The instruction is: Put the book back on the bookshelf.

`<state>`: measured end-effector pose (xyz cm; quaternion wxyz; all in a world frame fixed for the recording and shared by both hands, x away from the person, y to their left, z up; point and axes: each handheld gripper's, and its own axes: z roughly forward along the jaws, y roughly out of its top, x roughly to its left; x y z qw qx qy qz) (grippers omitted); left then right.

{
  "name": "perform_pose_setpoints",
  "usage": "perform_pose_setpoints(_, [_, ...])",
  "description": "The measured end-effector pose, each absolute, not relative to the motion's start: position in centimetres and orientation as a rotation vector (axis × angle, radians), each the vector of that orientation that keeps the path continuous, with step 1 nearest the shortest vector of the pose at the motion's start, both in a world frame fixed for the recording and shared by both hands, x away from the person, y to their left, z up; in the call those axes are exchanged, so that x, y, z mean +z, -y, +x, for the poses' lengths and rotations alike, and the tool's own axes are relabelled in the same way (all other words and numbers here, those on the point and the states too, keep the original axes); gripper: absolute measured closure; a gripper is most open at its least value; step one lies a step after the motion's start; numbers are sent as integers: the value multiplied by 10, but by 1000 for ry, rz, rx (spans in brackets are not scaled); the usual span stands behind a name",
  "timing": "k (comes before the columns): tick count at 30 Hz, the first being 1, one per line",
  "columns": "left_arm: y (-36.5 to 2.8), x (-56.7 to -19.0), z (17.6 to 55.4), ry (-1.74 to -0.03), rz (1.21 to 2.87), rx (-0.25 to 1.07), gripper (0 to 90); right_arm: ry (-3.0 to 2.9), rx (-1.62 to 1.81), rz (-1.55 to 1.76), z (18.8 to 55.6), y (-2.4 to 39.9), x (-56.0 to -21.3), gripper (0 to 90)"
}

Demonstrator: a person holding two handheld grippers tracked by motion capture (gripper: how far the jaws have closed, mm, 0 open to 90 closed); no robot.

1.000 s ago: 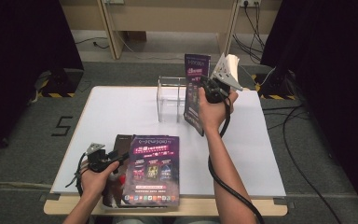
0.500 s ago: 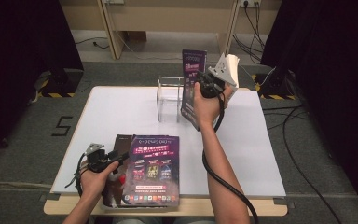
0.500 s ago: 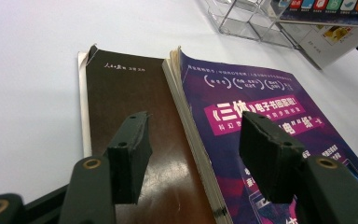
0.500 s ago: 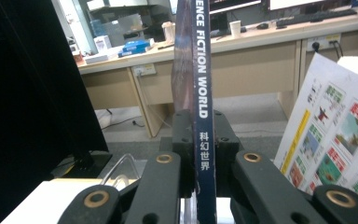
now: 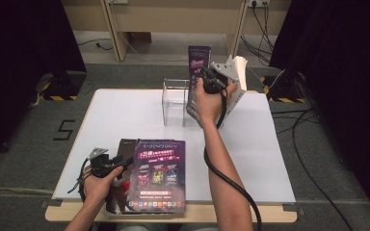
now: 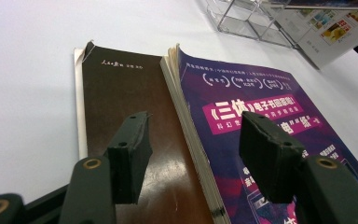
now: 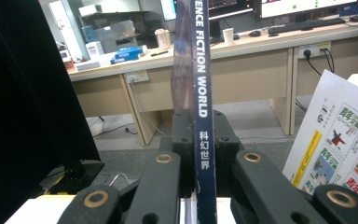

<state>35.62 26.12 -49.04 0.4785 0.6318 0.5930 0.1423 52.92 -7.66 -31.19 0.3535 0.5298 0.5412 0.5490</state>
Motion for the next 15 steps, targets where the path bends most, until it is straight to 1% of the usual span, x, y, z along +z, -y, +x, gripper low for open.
perform_pose_setpoints(9, [-262,-492,357,-1452,1538,342,426,-1409,1388,1382,539,71,-329,835])
perform_pose_setpoints(12, [-261,-492,357,-1449,1541,342,427,-1415,1379,1377,538,70,-337,834])
perform_pose_setpoints(15, [-260,-492,357,-1450,1544,340,427,-1425,1381,1381,534,71,-336,828])
